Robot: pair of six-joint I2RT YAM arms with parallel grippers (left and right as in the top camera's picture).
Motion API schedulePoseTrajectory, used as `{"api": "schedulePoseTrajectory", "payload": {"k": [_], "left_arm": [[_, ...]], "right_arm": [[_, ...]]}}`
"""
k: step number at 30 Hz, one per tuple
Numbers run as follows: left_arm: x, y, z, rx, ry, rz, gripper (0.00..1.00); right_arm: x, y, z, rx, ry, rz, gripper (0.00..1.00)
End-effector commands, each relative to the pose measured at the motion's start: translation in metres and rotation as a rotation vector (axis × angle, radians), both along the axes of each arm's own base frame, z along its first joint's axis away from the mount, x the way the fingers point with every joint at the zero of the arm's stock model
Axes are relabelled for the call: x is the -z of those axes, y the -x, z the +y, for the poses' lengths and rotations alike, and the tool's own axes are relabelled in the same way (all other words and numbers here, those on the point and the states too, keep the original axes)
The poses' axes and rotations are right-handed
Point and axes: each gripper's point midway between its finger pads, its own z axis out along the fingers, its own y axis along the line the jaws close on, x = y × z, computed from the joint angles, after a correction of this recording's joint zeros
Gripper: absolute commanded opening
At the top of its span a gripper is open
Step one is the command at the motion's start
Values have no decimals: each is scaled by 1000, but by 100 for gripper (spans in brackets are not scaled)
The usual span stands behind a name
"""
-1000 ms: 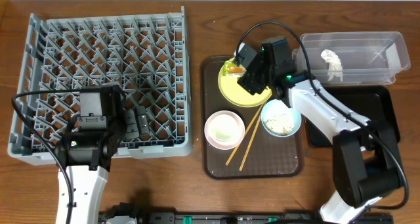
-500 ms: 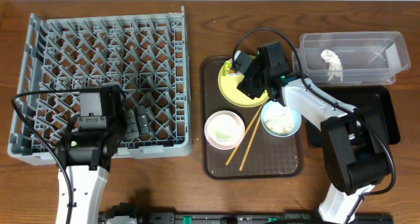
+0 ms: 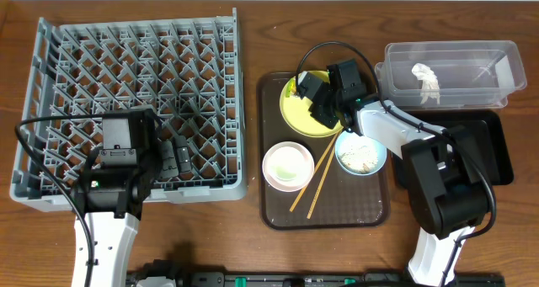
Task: Sort waste into correct bins and load items into the dishwasher rack
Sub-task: 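Grasp the yellow-green snack wrapper on the plate with the right gripper, then carry the wrapper with the right gripper and drop it into the clear bin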
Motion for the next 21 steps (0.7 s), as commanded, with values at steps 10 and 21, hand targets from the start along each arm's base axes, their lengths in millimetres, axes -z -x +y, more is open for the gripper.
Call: {"api": "schedulePoseTrajectory", "payload": {"k": [10,21], "left_arm": [[-8,-3,2,1,-9,-18,98],[-8,-3,2,1,-9,-18,98]], "right_arm": [[4,1,-1,165,-84,81,1],[-77,2,-11,345,-211,31,1]]}}
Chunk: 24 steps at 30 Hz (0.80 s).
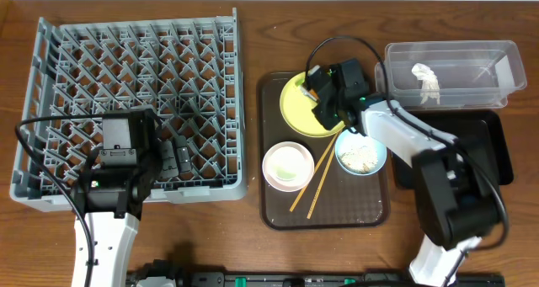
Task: Sort waste into correct bins and load items into the dishwasher rack
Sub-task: 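Carry the wrapper with the right gripper and drop it into the clear bin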
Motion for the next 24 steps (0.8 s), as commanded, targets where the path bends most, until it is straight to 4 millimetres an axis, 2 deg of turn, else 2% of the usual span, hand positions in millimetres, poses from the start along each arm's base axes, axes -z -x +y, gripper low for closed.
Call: {"api": "schedulePoseTrajectory", "payload": {"k": [1,4,7,10,15,17,20,24], "left_arm": [[-8,-3,2,1,-9,-17,98],[-8,-3,2,1,-9,-17,98],[-8,-3,2,1,-9,-18,98],[-8,-3,2,1,-9,-18,98],[-8,-3,2,1,-9,-18,98],[-8,-3,2,1,-9,-17,98],[-8,-3,2,1,-9,-18,98],[-8,-3,2,1,-9,-18,98]], "right_arm": [[-77,-19,-14,161,-67,-155,1],[-111,-29,-41,319,-67,-244,1],[-140,-36,-86,570,-76,-326,1],[-155,-38,-131,826,-128,-367,1],[-152,-39,-200,1183,-307,-348,1],[-151,-40,-220,1258,-370,-333,1],[-146,-41,-242,1295,-418,-307,1],[-138,-42,-256,1313,-430,-283,1]]}}
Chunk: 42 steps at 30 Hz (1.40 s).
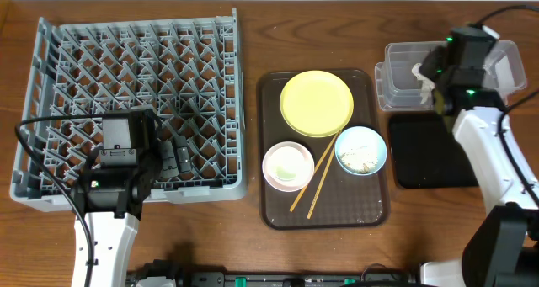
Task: Sort waste into correct bins and load items into the dishwasher rack
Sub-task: 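Carry the wrapper with the right gripper and drop it into the clear bin, then grasp the rim of the light-blue rice bowl with the right gripper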
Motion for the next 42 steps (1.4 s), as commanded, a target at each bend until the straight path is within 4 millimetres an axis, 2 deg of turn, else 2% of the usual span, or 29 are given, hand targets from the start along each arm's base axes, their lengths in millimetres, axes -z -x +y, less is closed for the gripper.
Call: {"api": "schedulePoseTrajectory", "payload": {"k": [1,4,5,8,11,14,17,18,21,25,33,37,40,42], "left_arm": [[-8,-3,2,1,-9,-17,98],[-8,-3,2,1,-9,-17,98],[-8,-3,2,1,-9,-17,98],[-8,-3,2,1,-9,-17,98],[-8,-3,2,1,-9,-17,98],[-8,-3,2,1,-9,-17,98],[-8,-3,2,1,-9,-17,98],[-8,-3,2,1,-9,-17,98],[-8,-3,2,1,-9,-17,98],[-8,-3,2,1,-9,-17,98],[-8,-4,2,1,-9,-22,98],[-8,-4,2,1,-9,-21,98],[-8,-4,2,1,-9,-21,98],[-8,-4,2,1,-9,-21,98]], "right_arm": [[10,-6,-3,21,-90,-5,1],[19,-7,-2,10,-103,12,6],[20,-8,0,2,-110,11,15],[22,-11,2,-20,-108,12,53],[19,-15,8,-106,-57,16,61],[15,-20,30,-284,-28,16,61],[7,-18,61,-480,-17,2,58],[2,-15,75,-553,-15,-3,56],[-2,-3,93,-619,-19,15,56],[2,21,117,-683,-30,95,59],[43,100,190,-881,-65,402,62],[64,131,202,-890,4,533,51],[76,143,202,-821,15,584,48],[85,152,206,-804,-5,607,42]]}}
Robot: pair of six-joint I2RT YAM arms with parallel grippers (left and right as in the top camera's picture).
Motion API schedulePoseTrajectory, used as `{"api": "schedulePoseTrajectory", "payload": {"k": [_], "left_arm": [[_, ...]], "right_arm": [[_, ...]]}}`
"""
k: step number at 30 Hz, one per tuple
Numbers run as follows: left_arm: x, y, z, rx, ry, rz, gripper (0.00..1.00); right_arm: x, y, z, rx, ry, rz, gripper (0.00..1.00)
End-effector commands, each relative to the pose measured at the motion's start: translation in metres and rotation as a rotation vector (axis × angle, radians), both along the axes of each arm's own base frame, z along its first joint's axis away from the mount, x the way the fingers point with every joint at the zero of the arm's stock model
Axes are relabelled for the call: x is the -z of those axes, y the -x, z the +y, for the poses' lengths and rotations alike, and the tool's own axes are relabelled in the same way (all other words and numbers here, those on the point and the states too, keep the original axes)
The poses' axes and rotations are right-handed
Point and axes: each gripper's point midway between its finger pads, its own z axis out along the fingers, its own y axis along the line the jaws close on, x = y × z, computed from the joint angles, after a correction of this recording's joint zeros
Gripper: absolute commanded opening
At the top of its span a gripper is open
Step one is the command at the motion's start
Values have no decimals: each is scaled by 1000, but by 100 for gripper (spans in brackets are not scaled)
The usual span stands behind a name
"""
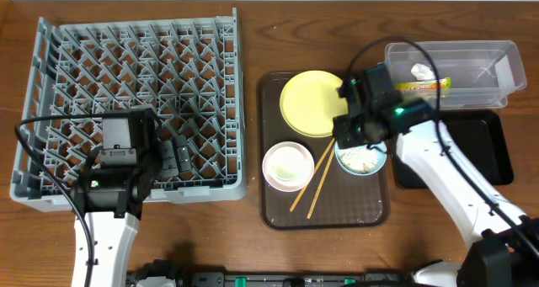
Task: Sort waste into correct bins and load items into the dishwasher rack
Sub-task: 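Grasp the rim of the light-blue rice bowl with the right gripper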
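On the brown tray (278, 211) lie a bare yellow plate (313, 102), a white bowl (288, 166), a blue bowl (367, 159) with food scraps, and a pair of chopsticks (310, 186). My right gripper (352, 132) hovers open over the blue bowl's upper left rim, next to the plate's edge, with nothing in it. A yellow-green wrapper (424, 87) and a white tissue (418, 70) lie in the clear bin (493, 64). My left gripper (174, 156) rests shut over the front of the grey dishwasher rack (135, 60), holding nothing.
A black bin (484, 152) sits on the table below the clear one, partly under my right arm. The rack fills the left half of the table. Bare wood runs between rack and tray.
My right gripper was over the clear bin at the far right; now it is back over the tray by the blue bowl. The wrapper now lies in the clear bin. The left arm is unchanged.
My right gripper was down on the yellow plate at a wrapper, then held it just above the plate. Then it was over the clear bin, the plate bare. Now the wrapper rests in that bin and the gripper is over the blue bowl.
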Motion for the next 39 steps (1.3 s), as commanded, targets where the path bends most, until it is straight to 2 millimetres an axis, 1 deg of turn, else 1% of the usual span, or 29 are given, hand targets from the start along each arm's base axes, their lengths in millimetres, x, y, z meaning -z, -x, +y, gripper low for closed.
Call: {"api": "schedulePoseTrajectory", "payload": {"k": [1,6,11,13,14,15,19,21,22,24,25,28,30,33,34,37,39], "left_arm": [[-8,-3,2,1,-9,-18,98],[-7,-3,2,1,-9,-18,98],[-7,-3,2,1,-9,-18,98],[-8,-3,2,1,-9,-18,98],[-8,-3,2,1,-9,-18,98],[-7,-3,2,1,-9,-18,98],[-7,-3,2,1,-9,-18,98],[-7,-4,2,1,-9,-17,98],[-7,-4,2,1,-9,-17,98],[-7,-4,2,1,-9,-15,98],[-6,-4,2,1,-9,-13,98],[-6,-4,2,1,-9,-13,98],[-6,-4,2,1,-9,-13,98],[-6,-4,2,1,-8,-13,98],[-6,-4,2,1,-9,-11,98],[-6,-3,2,1,-9,-10,98],[-6,-3,2,1,-9,-10,98]], "right_arm": [[16,13,-6,89,46,33,38],[44,29,-2,140,36,69,33],[58,37,4,110,36,64,31],[63,41,6,101,37,66,26],[65,43,6,98,39,68,21],[69,45,5,97,42,73,18],[76,50,-3,126,68,82,13],[76,49,-6,135,84,74,10],[76,48,-7,146,87,72,6],[75,45,-6,156,79,63,1],[74,44,-5,156,75,55,1],[69,39,1,151,45,39,1],[61,35,6,145,16,23,1],[41,27,8,192,-35,-22,1],[31,23,8,215,-59,-47,1],[3,16,1,243,-109,-125,1],[-14,14,-7,266,-134,-169,1]]}}
